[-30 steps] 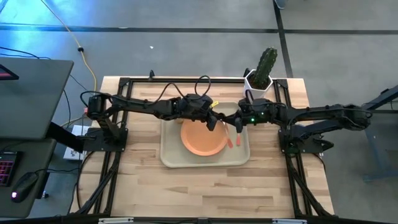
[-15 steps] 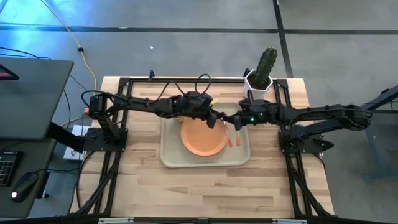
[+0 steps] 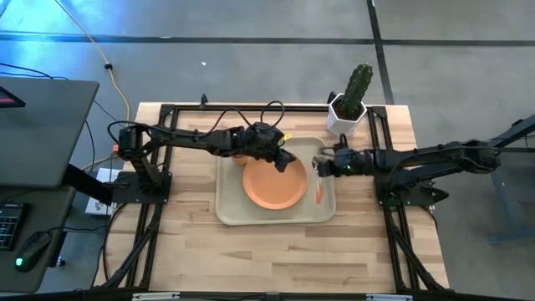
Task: Pick and place plate/cup/fork/spoon on tray
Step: Put the orange spoon on the off white tray on the left side of the orange plate
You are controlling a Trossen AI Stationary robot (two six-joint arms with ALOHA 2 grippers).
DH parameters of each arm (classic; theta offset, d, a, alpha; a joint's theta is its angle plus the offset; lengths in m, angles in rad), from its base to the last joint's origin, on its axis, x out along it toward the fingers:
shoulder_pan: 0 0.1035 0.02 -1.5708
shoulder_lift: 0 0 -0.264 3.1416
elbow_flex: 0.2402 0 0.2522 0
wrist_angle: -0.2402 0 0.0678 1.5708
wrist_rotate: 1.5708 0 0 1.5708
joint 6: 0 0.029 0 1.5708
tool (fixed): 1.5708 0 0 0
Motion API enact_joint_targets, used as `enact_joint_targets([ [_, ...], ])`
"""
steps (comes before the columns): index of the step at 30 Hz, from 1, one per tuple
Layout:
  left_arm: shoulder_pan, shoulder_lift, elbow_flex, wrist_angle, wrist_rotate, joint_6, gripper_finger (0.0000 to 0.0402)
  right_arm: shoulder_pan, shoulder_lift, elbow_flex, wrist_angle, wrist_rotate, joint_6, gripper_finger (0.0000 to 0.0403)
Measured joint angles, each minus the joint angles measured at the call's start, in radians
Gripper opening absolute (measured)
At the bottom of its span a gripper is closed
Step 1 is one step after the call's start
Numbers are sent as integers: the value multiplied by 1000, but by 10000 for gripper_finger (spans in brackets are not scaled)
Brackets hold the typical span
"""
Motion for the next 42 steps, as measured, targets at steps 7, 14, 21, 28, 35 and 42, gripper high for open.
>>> enact_joint_targets([
  [7,1,-63,0,-158,-41,80,156,121,-80,-181,7,84,254,0],
  [14,58,-169,-2,-285,-105,185,161,17,-8,-207,166,45,180,0],
  [21,135,-211,-2,-333,-105,285,161,-128,124,-142,209,-8,26,0],
  [28,182,-278,-2,-345,-145,392,161,-197,260,-138,434,-71,-28,0],
  [35,247,-416,-172,-297,-131,418,161,-226,305,-138,440,-74,-34,48],
  [42,282,-623,-348,-109,-67,425,161,-221,218,-112,431,-53,-107,123],
])
